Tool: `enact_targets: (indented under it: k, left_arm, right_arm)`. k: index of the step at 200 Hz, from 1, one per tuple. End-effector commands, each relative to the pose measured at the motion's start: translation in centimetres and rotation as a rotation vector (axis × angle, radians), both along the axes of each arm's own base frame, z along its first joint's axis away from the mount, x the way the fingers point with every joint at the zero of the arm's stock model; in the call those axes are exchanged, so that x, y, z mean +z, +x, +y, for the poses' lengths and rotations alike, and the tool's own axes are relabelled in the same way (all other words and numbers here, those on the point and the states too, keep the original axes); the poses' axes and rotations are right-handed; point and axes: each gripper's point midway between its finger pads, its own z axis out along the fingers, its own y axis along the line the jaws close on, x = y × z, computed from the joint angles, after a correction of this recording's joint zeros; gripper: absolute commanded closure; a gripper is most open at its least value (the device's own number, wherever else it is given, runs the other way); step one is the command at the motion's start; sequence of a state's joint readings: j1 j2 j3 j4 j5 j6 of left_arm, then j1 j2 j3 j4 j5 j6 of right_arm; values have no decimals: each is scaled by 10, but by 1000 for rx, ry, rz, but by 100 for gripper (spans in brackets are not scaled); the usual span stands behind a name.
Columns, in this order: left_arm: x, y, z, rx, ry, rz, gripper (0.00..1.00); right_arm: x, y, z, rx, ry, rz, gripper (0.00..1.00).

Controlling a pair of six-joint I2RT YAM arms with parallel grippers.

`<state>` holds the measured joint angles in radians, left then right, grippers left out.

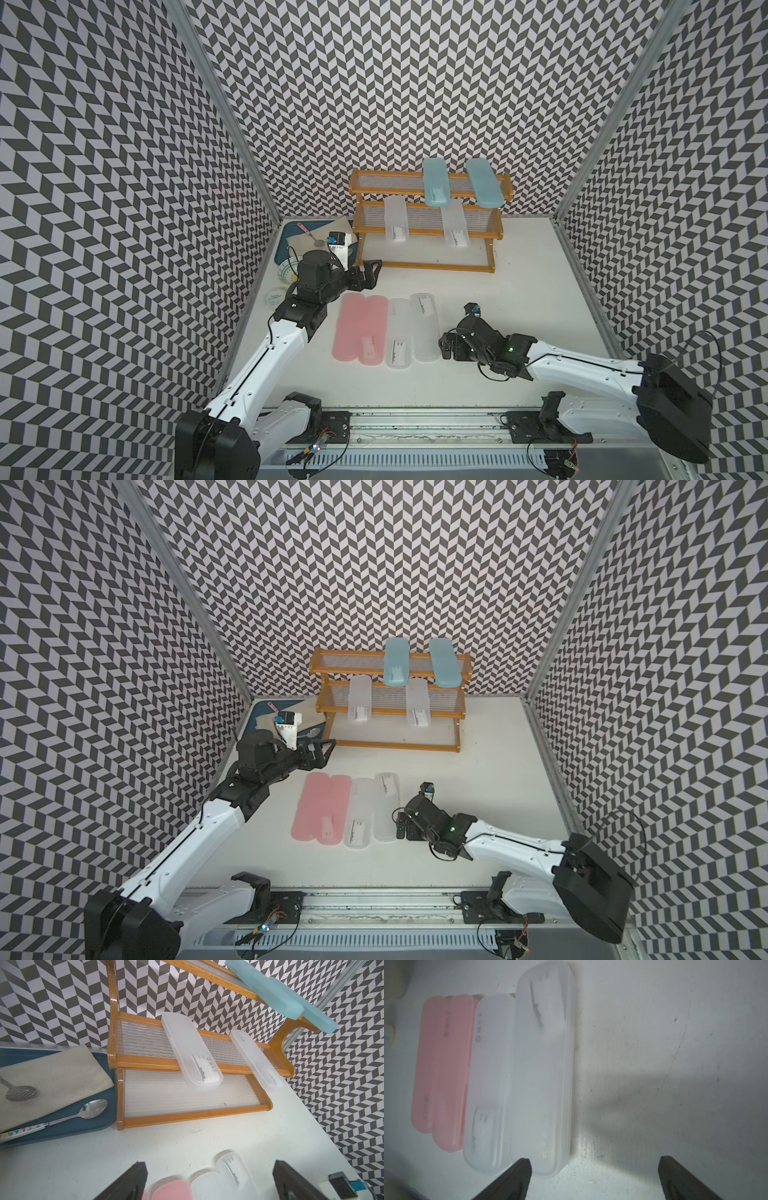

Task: Place the pencil cases on the shelf according to color
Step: Adjust the pencil case at the center of the board.

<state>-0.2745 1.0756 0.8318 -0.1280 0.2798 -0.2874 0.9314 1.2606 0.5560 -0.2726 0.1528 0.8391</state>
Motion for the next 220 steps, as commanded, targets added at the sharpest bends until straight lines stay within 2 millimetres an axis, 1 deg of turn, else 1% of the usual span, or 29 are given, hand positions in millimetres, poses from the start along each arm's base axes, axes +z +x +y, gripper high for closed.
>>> enact_targets:
  k: [1,30,57,81,95,107,126,148,160,183,198,220]
  left_arm:
    - [-3,4,3,14,18,10,0]
    - [-4,5,6,26,29,13,0]
    - [-3,6,7,33,29,10,0]
    - [-3,6,7,27,24,10,0]
    - [-5,7,7,28,25,15,0]
    - [-5,7,7,28,26,15,0]
    - [-5,7,8,30,25,17,0]
    - [-7,7,7,26,26,22,0]
    - [-7,7,8,28,27,24,0]
    - [-7,7,8,28,26,24,0]
    - [-8,7,7,26,27,27,0]
    - [-9,7,7,25,27,28,0]
  right_arm:
    - [8,9,27,25,69,-18,0]
    - [1,14,40,47,53,-8,0]
    - [4,18,53,64,24,-16,0]
    - [5,16,67,86,4,-22,0]
    - [1,14,73,93,-12,-15,0]
    - [-7,11,76,97,-38,-2,0]
    - [-23,9,71,77,-111,24,0]
    - [-37,7,54,29,-199,46,1]
    - [-40,5,43,8,-231,46,0]
    - [-38,2,28,-13,-246,35,1]
    - [-38,-2,22,-21,-236,31,0]
    - [-43,-7,14,-17,-239,39,0]
